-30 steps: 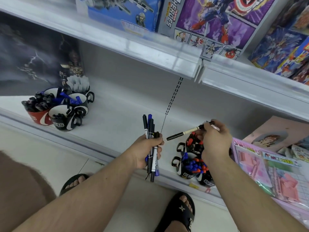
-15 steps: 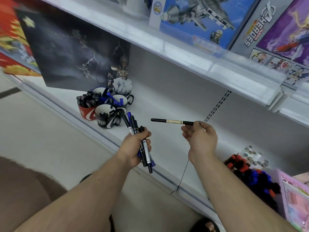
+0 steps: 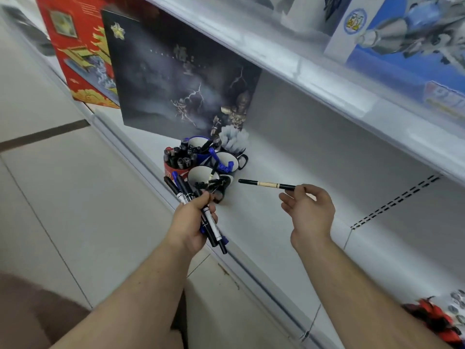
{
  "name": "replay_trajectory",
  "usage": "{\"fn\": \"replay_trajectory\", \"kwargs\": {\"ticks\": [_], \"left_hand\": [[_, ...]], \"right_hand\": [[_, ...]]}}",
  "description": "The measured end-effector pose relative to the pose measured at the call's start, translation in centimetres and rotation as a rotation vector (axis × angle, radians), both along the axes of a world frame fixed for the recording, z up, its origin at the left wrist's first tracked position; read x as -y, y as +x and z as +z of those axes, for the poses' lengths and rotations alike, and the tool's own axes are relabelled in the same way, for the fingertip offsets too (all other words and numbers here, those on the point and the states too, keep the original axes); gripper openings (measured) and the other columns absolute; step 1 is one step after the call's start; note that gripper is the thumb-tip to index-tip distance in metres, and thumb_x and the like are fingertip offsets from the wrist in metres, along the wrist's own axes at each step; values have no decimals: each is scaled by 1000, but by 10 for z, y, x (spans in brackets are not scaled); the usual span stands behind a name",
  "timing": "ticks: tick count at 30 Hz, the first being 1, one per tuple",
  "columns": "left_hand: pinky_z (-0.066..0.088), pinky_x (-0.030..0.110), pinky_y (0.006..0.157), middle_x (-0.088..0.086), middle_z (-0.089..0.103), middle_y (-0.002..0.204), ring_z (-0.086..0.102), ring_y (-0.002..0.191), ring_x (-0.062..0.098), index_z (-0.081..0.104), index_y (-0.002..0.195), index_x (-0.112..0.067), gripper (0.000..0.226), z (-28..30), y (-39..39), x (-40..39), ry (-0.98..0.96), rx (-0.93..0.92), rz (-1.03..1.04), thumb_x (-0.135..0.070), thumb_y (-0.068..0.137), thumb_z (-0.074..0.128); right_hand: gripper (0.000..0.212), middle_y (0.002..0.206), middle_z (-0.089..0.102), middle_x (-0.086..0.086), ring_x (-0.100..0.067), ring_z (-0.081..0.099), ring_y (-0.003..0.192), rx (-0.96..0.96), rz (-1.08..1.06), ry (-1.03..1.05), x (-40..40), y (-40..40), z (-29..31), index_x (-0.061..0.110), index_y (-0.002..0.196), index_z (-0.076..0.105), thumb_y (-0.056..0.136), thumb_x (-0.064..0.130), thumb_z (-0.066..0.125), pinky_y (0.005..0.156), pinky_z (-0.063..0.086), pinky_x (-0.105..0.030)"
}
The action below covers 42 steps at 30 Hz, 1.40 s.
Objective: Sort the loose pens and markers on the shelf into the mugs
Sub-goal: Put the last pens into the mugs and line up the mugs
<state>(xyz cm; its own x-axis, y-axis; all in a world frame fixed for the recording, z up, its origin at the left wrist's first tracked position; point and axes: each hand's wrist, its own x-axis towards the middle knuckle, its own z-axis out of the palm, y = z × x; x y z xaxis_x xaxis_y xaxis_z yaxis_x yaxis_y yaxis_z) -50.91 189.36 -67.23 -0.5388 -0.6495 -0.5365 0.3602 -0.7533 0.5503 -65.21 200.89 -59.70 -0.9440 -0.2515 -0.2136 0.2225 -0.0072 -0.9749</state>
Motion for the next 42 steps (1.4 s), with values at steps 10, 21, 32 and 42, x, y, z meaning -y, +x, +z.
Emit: {"fn": "replay_trajectory", "kwargs": {"ticks": [10,21,32,42], "left_hand": [[42,20,48,-2,64,75,53,53,8,59,92,-17,15,-3,-4,21,-6,-41,106,-2,94,55],[44,21,53,-3,63,80,53,58,8,60,99,-17,21,-7,8,19,-28,-182,-7,0,92,51],[48,25,52,7,69,87,56,56,13,73,93,-10,26,18,-11,-15,-69,-354,-403,1,74,58],[47,25,56,5,66,76,56,58,12,66,98,-8,23,48,-37,-92,-188,-357,-934,0,78,59]], "right_hand": [[21,65,70,8,-19,71,76,-345,233,216,94,-4,-40,33,80,53,90,16,58,73,54,-37],[23,110,62,-5,-27,50,108,-1061,777,927,147,-11,-100,23,108,75,96,32,57,87,43,-34],[24,69,66,-8,-15,61,69,-331,594,411,57,12,-30,12,77,69,91,30,60,74,53,-47],[17,64,64,-1,-19,63,64,-432,675,696,-86,7,50,26,72,75,75,41,79,68,55,-36]]}}
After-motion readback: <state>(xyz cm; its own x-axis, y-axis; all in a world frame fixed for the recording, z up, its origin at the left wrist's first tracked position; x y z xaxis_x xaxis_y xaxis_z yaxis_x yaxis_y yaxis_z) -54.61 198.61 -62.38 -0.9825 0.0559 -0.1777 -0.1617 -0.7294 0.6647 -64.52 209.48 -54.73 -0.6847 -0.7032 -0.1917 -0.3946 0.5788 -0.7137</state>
